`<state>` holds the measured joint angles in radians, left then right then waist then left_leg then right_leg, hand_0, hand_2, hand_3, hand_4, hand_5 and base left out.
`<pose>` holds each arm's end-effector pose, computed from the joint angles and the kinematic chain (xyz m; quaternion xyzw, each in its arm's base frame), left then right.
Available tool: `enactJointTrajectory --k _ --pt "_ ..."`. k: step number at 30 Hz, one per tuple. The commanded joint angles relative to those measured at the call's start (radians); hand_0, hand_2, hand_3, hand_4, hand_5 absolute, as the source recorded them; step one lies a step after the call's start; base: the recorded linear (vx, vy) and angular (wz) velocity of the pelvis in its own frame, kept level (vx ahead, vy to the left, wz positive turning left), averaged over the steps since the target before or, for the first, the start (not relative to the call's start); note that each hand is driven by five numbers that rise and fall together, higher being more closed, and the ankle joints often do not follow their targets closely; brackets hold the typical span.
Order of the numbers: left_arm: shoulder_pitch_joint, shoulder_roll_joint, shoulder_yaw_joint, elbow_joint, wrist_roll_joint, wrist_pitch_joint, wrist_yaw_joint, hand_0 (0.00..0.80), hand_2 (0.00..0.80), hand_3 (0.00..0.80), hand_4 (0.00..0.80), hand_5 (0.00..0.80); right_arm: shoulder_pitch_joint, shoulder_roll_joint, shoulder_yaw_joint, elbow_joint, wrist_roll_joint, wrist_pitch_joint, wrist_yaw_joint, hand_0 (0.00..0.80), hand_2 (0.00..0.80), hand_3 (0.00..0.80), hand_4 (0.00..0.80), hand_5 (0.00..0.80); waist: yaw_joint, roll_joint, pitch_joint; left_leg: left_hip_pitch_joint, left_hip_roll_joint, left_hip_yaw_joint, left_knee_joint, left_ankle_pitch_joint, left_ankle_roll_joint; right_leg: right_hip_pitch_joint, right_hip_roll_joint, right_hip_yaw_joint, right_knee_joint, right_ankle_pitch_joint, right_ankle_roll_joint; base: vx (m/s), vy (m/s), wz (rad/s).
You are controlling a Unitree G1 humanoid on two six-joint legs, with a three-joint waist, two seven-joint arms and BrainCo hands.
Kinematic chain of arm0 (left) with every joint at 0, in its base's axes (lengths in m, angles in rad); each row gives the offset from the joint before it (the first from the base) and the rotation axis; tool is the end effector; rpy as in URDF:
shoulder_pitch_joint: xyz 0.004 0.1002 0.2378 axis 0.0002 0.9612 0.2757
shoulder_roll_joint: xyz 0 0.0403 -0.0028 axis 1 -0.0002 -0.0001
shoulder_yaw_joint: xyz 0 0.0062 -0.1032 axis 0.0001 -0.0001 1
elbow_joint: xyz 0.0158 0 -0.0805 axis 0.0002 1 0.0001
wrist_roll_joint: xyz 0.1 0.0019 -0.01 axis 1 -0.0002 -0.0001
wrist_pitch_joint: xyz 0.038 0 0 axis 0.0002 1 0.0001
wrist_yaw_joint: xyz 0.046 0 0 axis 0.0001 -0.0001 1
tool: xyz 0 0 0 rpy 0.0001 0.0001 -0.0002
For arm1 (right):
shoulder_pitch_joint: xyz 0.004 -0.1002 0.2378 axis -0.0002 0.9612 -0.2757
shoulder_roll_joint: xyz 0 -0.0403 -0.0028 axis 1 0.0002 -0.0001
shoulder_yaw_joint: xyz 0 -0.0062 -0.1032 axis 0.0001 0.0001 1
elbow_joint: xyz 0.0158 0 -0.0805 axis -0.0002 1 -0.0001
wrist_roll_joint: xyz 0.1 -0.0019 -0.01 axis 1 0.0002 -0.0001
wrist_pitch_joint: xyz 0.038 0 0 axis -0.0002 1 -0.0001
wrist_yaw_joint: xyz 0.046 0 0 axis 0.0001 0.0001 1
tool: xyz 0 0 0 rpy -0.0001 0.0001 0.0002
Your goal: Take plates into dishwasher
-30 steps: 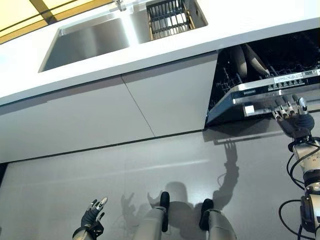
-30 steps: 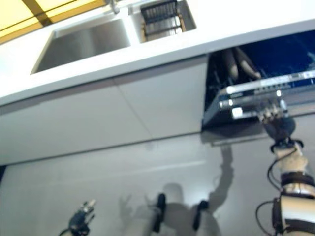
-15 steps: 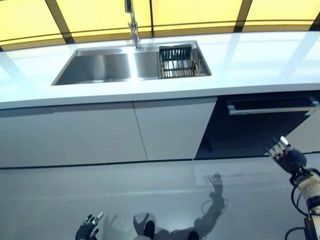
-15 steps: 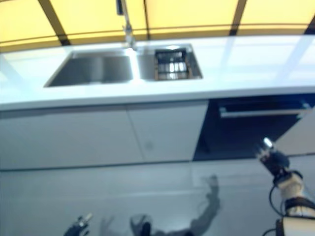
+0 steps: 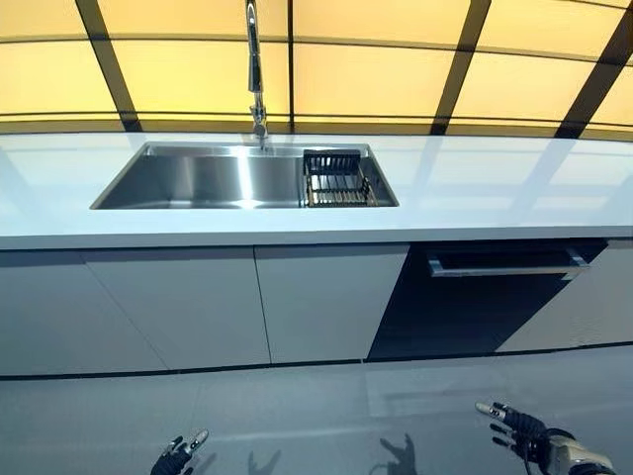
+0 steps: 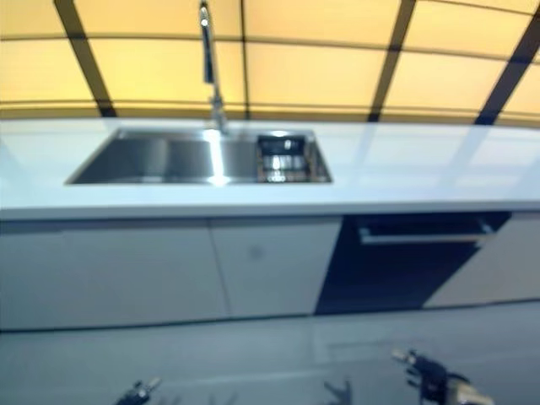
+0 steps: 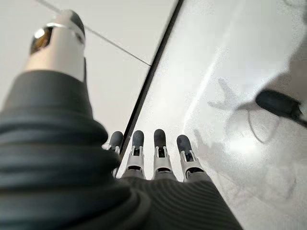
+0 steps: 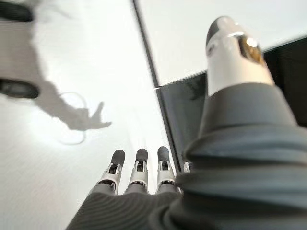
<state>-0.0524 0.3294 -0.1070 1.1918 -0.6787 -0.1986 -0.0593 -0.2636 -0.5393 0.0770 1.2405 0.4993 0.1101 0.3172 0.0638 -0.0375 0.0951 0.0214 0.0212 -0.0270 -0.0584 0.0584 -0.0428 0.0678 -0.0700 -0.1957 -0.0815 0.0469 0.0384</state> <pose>0.1043 0.2589 -0.0946 -0.1054 0.4042 0.2073 0.8846 0.1581 -0.3194 -0.0478 0.0613 0.4551 -0.0969 0.8830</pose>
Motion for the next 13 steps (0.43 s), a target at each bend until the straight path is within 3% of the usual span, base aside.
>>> enactJointTrajectory --k 1,8,13 --pt "-0.066 -0.016 -0.037 0.091 0.111 -0.003 0.015 0.000 0.000 0.000 0.000 0.000 0.029 0.067 0.039 0.010 0.014 -0.075 -0.025 0.000 0.000 0.000 0.000 0.000 -0.002 -0.019 -0.023 -0.006 -0.019 0.025 -0.029 0.027 0.030 -0.020 -0.017 0.057 0.022 0.052 0.030 0.080 0.102 0.00" --pt "-0.057 -0.060 -0.052 0.169 0.232 0.089 0.063 0.000 0.000 0.000 0.000 0.000 0.122 0.238 0.088 0.055 -0.080 -0.113 -0.119 0.000 0.000 0.000 0.000 0.000 -0.017 -0.018 -0.055 0.026 -0.023 0.030 -0.029 0.008 0.037 0.007 -0.022 0.061 0.022 0.042 0.034 0.078 0.072 0.00" --pt "-0.047 -0.086 -0.052 0.198 0.248 0.115 0.048 0.000 0.000 0.000 0.000 0.000 0.132 0.278 0.090 0.071 -0.062 -0.151 -0.148 0.000 0.000 0.000 0.000 0.000 -0.015 -0.016 -0.066 0.036 -0.029 0.030 -0.029 0.000 0.043 0.014 -0.027 0.059 0.021 0.041 0.037 0.042 0.030 -0.02"
